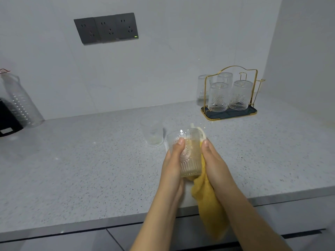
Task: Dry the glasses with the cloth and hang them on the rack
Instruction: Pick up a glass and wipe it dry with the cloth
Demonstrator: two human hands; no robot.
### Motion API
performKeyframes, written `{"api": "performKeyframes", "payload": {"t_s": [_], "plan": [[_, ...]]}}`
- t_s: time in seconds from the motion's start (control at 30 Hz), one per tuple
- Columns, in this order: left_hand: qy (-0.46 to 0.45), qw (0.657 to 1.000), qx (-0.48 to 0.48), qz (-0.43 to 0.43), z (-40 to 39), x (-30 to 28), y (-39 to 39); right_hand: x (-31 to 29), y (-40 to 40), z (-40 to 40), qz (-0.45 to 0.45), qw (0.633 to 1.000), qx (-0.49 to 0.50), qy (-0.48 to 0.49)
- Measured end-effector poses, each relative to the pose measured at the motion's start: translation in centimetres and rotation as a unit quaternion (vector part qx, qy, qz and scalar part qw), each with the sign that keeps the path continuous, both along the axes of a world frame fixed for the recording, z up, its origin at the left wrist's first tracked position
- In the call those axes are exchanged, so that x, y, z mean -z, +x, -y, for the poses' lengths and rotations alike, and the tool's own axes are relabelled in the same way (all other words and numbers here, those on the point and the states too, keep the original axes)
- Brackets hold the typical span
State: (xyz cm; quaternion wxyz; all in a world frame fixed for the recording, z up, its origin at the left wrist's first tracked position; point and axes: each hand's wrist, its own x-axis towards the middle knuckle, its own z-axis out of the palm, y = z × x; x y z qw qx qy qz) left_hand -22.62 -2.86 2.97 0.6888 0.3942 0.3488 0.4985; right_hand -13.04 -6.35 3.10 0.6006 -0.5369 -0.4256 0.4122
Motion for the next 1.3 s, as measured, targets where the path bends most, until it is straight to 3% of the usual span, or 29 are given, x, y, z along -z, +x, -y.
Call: {"api": "performKeyframes", "payload": {"t_s": [0.13,0.23,0.37,0.5,0.63,0.73,0.8,0.93,1.07,1.17,1.3], "plan": [[0.060,0.990,-0.038,-0.119,-0.9,-0.3,-0.9,0.8,-1.7,1.1,0.078,0.990,-0.019,0.115],[0.116,0.985,-0.010,-0.130,-0.9,-0.3,-1.3,0.7,-2.2,0.9,0.148,0.977,-0.002,0.151],[0.095,0.993,0.047,-0.058,-0.4,0.1,-1.1,-0.2,-0.8,-0.3,0.072,0.993,0.014,0.087],[0.055,0.997,0.044,-0.037,-0.4,0.5,-1.0,-0.1,0.0,-0.8,0.018,0.999,0.012,0.044],[0.074,0.994,-0.038,-0.075,-1.1,0.1,-1.3,0.7,-2.2,0.6,0.148,0.979,-0.014,0.137],[0.068,0.995,-0.041,-0.064,-1.1,0.0,-1.9,0.7,-3.1,0.8,0.256,0.947,-0.016,0.191],[0.079,0.995,-0.007,-0.063,-0.8,0.0,-1.9,-0.3,-2.6,0.3,0.227,0.953,-0.019,0.197],[0.019,0.997,0.039,0.064,0.0,0.3,-1.4,-1.7,-1.1,-0.9,0.147,0.978,-0.033,0.141],[-0.032,0.984,0.026,0.173,-0.6,0.5,-1.7,-0.1,-2.4,0.4,0.179,0.969,-0.035,0.168],[-0.031,0.985,0.017,0.167,-0.7,0.6,-2.0,1.1,-2.9,1.0,0.194,0.962,-0.037,0.190],[-0.008,0.997,0.028,0.078,-0.1,0.4,-1.4,-0.3,-0.6,-0.8,0.083,0.993,-0.029,0.084]]}}
